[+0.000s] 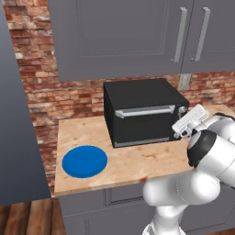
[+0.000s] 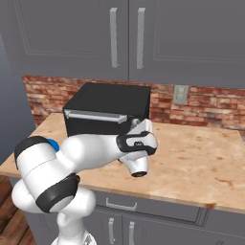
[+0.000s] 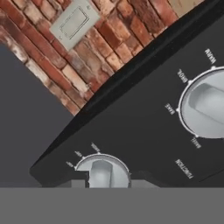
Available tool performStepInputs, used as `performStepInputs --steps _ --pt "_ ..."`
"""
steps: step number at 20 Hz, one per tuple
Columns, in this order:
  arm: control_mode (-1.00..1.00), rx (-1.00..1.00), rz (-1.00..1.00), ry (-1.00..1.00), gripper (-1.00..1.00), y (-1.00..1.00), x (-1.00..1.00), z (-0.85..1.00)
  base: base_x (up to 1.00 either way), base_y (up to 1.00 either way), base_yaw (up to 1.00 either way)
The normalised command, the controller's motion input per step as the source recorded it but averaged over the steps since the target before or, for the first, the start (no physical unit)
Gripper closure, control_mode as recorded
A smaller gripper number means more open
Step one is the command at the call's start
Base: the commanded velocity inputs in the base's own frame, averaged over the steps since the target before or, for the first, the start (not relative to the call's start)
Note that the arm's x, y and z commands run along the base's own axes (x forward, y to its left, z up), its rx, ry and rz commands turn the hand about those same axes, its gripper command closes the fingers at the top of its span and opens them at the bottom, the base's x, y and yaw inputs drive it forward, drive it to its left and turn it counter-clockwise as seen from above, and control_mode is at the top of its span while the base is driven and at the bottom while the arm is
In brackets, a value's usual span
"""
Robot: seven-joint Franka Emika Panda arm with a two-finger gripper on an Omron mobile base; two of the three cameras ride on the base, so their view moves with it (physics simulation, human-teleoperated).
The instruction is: Pull the toaster oven rack outwards. Pick up the baguette from the plate and place it on the toaster oven rack. Close the toaster oven door fully and set the temperature to the lowest setting.
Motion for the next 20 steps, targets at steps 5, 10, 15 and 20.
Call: performStepInputs --steps 5,10,15,20 --pt "-1.00 -0.25 0.01 0.00 1.00 -0.18 0.27 0.00 0.00 0.00 0.00" --pt "-1.00 -0.32 0.03 0.01 1.00 -0.17 0.24 0.00 0.00 0.00 0.00" --pt "-1.00 -0.37 0.01 0.01 1.00 -0.05 0.12 -0.04 0.00 0.00 0.00" --pt "-1.00 -0.41 0.02 0.00 1.00 -0.04 0.00 -0.16 0.00 0.00 0.00"
